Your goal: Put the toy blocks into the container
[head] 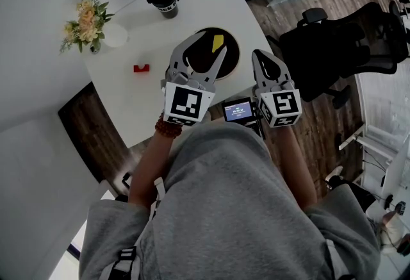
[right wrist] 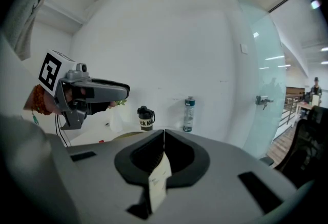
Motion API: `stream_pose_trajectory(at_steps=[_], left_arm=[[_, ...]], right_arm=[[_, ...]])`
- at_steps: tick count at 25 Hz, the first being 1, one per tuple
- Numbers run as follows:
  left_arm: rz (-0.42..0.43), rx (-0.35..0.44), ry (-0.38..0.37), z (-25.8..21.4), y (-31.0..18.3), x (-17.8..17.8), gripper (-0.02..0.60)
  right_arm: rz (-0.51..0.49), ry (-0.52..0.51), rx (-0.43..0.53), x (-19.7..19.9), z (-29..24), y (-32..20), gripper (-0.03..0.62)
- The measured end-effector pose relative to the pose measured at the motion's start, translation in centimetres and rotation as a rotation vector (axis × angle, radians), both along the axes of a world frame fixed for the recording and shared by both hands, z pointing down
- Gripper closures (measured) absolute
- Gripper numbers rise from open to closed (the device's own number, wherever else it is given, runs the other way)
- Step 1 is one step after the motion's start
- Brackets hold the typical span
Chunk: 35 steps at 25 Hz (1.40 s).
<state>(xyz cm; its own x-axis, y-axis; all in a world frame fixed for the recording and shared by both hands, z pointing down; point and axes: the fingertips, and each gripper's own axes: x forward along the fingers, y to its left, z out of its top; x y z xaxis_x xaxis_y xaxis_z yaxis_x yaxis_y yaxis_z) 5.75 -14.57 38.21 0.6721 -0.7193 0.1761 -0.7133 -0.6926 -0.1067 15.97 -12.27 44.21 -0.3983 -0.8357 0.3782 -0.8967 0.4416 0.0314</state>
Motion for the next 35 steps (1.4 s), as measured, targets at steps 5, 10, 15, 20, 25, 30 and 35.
stream_pose_trajectory(at_steps=[5, 10, 15, 20, 25, 30, 35], left_arm=[[-0.03, -0.003, 0.007, 0.1, 0.1, -1.1, 0.403], [-0.092, 0.004, 0.008, -0.2, 0.6, -3.0, 0.403], [-0.204, -0.002, 0.005, 0.0, 1.6, -7.4, 0.405], [-0.37, -0.006, 0.002, 0.2, 3.8, -14.0, 0.405], [-0.561, -0.02, -0.012, 0.5, 8.0, -20.4, 0.405], [-0.721, -0.048, -0.021, 1.2, 12.4, -26.1, 0.406], [-0.82, -0.071, -0.04, 1.8, 16.3, -29.4, 0.406]], right_arm=[[-0.009, 0.004, -0.004, -0.1, 0.1, 0.0, 0.589], [-0.055, 0.007, 0.009, -1.4, -0.6, -0.2, 0.589], [-0.155, 0.0, 0.045, -5.3, -2.6, -1.1, 0.589], [-0.326, -0.028, 0.085, -12.5, -4.9, -1.3, 0.589], [-0.532, -0.069, 0.105, -21.0, -5.3, 0.3, 0.589], [-0.694, -0.063, 0.146, -29.0, -3.4, 2.3, 0.589], [-0.773, 0.02, 0.131, -33.7, 2.0, 3.0, 0.588]])
